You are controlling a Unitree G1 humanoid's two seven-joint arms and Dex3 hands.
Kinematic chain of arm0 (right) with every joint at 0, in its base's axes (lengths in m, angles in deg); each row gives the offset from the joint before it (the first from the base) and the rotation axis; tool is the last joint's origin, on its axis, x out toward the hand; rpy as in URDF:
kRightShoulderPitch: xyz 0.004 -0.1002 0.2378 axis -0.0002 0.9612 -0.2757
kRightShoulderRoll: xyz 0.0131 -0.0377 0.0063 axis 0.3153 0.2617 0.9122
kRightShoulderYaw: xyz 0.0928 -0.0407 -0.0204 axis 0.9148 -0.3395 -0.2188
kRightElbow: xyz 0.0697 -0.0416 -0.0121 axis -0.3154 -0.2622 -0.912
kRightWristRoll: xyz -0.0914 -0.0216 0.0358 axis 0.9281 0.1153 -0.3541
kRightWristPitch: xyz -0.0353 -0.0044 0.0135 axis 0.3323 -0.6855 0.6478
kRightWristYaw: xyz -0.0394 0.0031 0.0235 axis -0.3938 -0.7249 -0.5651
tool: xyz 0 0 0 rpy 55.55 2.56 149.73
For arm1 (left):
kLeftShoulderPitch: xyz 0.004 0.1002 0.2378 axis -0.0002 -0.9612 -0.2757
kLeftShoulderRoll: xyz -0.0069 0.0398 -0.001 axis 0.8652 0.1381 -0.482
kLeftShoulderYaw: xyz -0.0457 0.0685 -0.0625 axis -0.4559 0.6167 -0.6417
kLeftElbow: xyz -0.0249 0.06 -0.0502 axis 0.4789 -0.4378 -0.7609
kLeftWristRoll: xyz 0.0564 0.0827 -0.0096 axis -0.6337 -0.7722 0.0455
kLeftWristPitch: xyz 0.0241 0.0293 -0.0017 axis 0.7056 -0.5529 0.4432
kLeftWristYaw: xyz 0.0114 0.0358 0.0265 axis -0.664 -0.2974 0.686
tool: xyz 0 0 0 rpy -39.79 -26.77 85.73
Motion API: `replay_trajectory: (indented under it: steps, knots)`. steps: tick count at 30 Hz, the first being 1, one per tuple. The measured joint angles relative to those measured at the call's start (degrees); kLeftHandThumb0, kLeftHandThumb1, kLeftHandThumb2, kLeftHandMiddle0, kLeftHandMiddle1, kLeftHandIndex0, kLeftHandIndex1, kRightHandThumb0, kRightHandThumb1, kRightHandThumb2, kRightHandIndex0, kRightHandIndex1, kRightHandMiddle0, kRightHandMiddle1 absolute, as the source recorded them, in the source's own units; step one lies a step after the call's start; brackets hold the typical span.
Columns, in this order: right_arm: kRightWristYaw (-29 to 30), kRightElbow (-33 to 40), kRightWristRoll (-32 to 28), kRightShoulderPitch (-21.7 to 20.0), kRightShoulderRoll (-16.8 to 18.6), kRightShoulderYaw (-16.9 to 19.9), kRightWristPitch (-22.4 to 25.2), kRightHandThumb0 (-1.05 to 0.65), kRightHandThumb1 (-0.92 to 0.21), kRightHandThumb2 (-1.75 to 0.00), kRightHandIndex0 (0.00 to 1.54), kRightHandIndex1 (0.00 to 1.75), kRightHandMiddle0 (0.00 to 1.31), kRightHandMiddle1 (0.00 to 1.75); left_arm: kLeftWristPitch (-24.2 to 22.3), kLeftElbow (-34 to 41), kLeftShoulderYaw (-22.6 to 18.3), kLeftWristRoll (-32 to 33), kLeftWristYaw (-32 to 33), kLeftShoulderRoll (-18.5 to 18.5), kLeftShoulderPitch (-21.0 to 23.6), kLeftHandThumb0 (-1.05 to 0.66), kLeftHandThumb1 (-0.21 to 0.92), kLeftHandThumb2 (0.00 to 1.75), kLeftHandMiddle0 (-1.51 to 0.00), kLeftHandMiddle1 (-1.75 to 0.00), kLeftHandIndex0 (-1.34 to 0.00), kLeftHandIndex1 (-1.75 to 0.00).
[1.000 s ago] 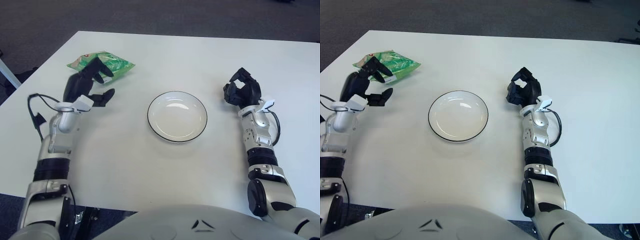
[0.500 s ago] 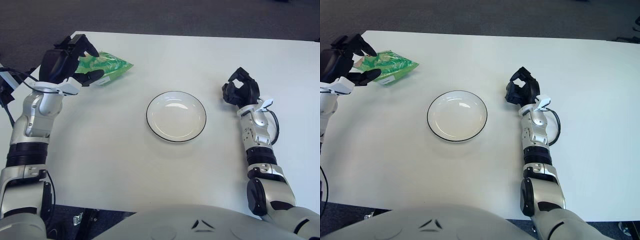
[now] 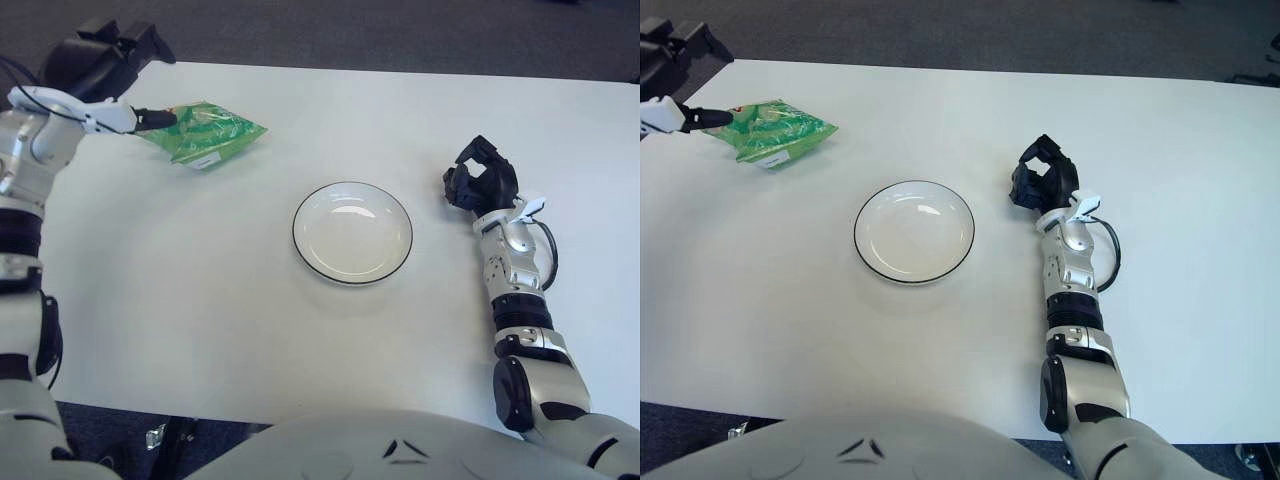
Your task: Put the snack into the plate.
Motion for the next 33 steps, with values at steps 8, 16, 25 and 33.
replay_trajectory:
  steps: [8,16,25,33]
  knots:
    - [-0.1,0.0,0.0,0.0,0.0,0.0,0.1,-0.48,-0.32,-1.32,1.29,1.75,0.62,1.75,2.8,-9.1,8.1,-6.1,1.5,0.2,6.5,-0.68,0.38,0.82,0.00,-0.55,0.00,-0.46]
    - [-0.2,0.0,0.0,0.1,0.0,0.0,0.1,-0.48,-0.31,-1.32,1.29,1.75,0.62,1.75,5.1,-18.7,18.7,-16.6,8.7,0.1,14.1,-0.95,0.55,0.60,0.00,-0.13,0.00,-0.12]
    - [-0.4,0.1,0.0,0.1,0.0,-0.1,0.1,-0.49,-0.31,-1.33,1.29,1.75,0.62,1.75,5.6,-25.0,29.8,-28.1,22.8,0.4,21.0,-1.02,0.70,0.41,0.00,0.00,0.00,0.00]
    - [-0.3,1.0,0.0,0.6,0.0,-0.2,0.5,-0.49,-0.30,-1.33,1.29,1.75,0.63,1.75,2.5,-28.1,35.6,-32.1,29.2,-0.7,24.0,-1.00,0.75,0.31,0.00,0.00,0.00,0.00]
